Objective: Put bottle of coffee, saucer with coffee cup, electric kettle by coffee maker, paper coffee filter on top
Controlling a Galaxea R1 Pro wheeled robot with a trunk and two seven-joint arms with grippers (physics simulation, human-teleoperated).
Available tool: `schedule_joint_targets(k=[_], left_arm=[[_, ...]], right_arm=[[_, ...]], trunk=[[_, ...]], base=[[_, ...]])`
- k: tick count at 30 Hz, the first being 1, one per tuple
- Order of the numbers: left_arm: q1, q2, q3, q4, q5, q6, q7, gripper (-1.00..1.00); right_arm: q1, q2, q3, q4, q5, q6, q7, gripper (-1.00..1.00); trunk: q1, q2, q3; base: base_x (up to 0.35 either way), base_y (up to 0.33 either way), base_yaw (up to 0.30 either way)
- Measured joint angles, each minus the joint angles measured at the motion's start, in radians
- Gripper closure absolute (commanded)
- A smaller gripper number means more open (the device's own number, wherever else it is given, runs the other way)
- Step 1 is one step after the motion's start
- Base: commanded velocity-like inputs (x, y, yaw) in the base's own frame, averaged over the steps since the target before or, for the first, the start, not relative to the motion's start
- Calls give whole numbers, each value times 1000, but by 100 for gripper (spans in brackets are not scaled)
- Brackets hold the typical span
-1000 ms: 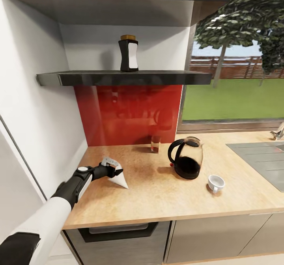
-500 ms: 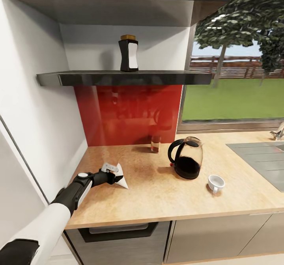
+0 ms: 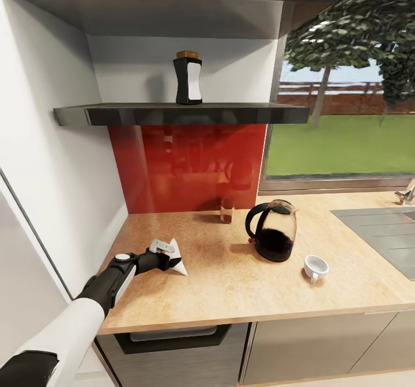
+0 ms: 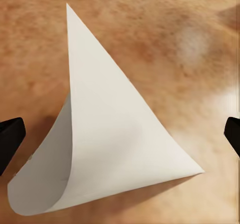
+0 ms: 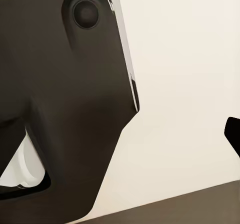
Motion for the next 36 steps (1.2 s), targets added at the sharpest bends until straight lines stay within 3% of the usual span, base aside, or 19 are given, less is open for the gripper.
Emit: schedule_joint_targets(k=[36], left_arm=[[22,-7,-3,7,1,-2,0,-100]], right_arm=[[0,0,0,0,0,0,0,-100]], trunk=[[0,0,0]], base=[[39,-5,0]])
